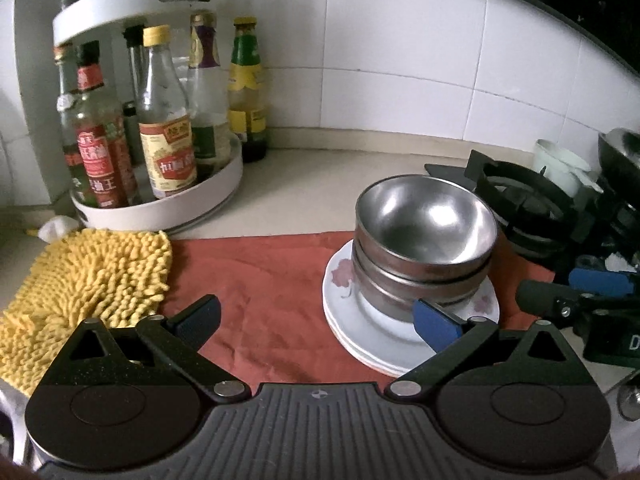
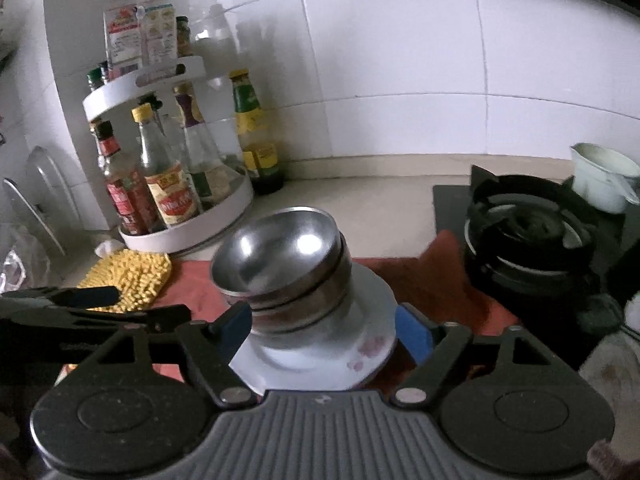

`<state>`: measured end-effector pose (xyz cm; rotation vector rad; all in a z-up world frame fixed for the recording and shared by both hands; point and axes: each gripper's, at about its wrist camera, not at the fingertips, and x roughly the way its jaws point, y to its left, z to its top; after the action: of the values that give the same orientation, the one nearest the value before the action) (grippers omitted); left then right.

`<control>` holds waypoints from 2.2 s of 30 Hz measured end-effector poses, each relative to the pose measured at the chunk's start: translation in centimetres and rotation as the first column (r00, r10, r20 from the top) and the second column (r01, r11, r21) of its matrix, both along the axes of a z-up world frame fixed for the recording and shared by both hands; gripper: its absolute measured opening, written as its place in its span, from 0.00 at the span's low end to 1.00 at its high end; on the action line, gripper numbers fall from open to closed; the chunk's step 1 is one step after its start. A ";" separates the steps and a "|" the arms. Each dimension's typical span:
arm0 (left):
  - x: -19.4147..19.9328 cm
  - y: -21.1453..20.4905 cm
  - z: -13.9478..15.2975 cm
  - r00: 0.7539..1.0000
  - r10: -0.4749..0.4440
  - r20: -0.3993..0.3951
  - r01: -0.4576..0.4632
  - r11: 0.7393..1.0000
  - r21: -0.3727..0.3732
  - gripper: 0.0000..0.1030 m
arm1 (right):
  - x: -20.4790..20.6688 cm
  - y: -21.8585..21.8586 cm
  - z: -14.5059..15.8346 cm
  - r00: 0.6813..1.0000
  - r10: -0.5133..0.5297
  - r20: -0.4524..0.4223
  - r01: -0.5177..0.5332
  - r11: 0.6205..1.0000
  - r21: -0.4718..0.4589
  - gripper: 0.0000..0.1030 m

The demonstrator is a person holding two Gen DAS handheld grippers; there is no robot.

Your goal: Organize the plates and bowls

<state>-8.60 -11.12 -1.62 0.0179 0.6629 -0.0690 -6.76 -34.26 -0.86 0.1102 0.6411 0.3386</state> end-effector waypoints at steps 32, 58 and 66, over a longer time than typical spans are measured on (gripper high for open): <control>-1.4 -1.0 -1.2 0.993 0.047 -0.107 -0.049 0.999 -0.013 1.00 | -2.7 0.6 -1.9 0.993 -0.065 -0.094 0.063 0.998 -0.028 0.76; -1.9 -1.0 -1.2 0.991 0.015 -0.135 -0.025 0.997 -0.072 0.99 | -3.5 0.1 -1.6 0.994 -0.065 -0.090 0.064 0.998 -0.016 0.77; -2.8 -1.0 -0.1 0.999 0.035 -0.037 -0.037 0.998 -0.053 1.00 | -3.9 0.3 -0.9 0.996 -0.059 -0.062 0.060 0.998 0.016 0.77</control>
<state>-11.39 -12.13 -1.70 -0.0467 0.6968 -0.0528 -10.67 -33.99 -1.75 0.1568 0.6947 0.2840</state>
